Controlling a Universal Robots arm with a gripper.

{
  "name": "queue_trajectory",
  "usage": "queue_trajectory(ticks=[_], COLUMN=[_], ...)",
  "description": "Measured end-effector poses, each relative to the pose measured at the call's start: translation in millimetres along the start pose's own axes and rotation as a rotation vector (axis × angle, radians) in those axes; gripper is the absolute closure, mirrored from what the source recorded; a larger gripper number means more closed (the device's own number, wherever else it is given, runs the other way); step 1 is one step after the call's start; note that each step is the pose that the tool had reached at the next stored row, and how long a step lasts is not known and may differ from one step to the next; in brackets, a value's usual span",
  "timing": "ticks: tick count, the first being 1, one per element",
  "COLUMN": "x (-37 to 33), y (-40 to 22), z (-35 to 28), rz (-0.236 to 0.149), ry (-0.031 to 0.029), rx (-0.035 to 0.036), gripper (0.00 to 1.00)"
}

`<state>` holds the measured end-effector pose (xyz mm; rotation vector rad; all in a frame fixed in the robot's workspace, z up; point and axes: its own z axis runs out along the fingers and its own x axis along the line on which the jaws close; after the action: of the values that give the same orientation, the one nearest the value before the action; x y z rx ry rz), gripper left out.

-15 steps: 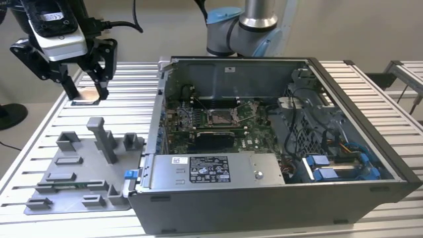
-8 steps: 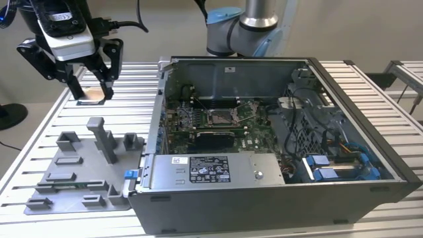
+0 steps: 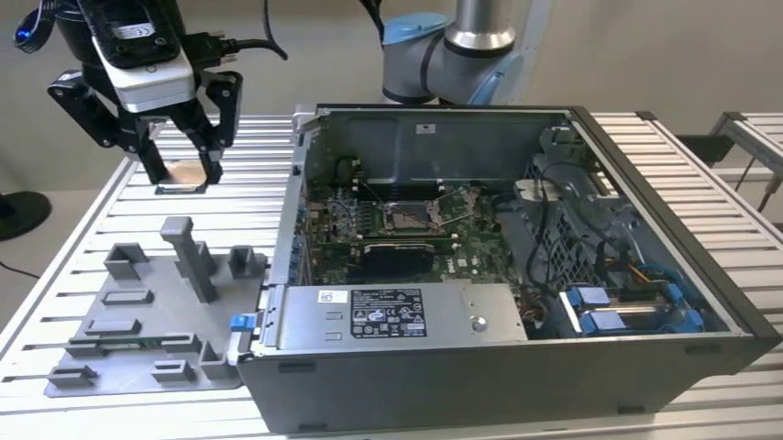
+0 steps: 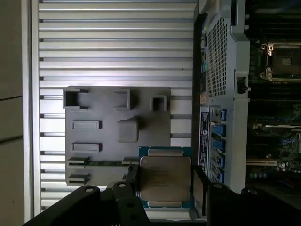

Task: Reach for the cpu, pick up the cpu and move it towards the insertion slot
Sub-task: 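Pick up the cpu and move it towards the insertion slot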

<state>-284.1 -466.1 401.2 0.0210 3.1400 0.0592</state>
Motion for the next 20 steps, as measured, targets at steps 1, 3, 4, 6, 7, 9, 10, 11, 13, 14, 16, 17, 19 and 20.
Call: queue_trajectory(ticks=[1, 3, 4, 6, 7, 9, 10, 11, 13, 14, 16, 17, 19, 20], x=[-1.2, -3.5, -4.7, -7.2, -8.6, -11.5, -13.1, -14.8, -18.6, -20.3, -24.1, -25.8, -29.2, -30.9], y=[0.0, 0.1, 0.1, 0.1, 0.1, 0.2, 0.2, 0.2, 0.3, 0.3, 0.3, 0.3, 0.4, 0.4], z=[0.0, 0.0, 0.0, 0.0, 0.0, 0.0, -0.1, -0.1, -0.1, -0.1, -0.1, -0.1, -0.1, 0.0], rz=[0.0, 0.0, 0.0, 0.0, 0.0, 0.0, 0.0, 0.0, 0.0, 0.0, 0.0, 0.0, 0.0, 0.0], ry=[0.0, 0.0, 0.0, 0.0, 0.0, 0.0, 0.0, 0.0, 0.0, 0.0, 0.0001, 0.0, 0.0, -0.0001], rx=[0.0, 0.0, 0.0, -0.0001, 0.0, 0.0, 0.0, 0.0, 0.0, 0.0, 0.0001, 0.0, 0.0, -0.0001], gripper=[1.0, 1.0, 1.0, 1.0, 1.0, 1.0, 1.0, 1.0, 1.0, 1.0, 1.0, 1.0, 1.0, 1.0])
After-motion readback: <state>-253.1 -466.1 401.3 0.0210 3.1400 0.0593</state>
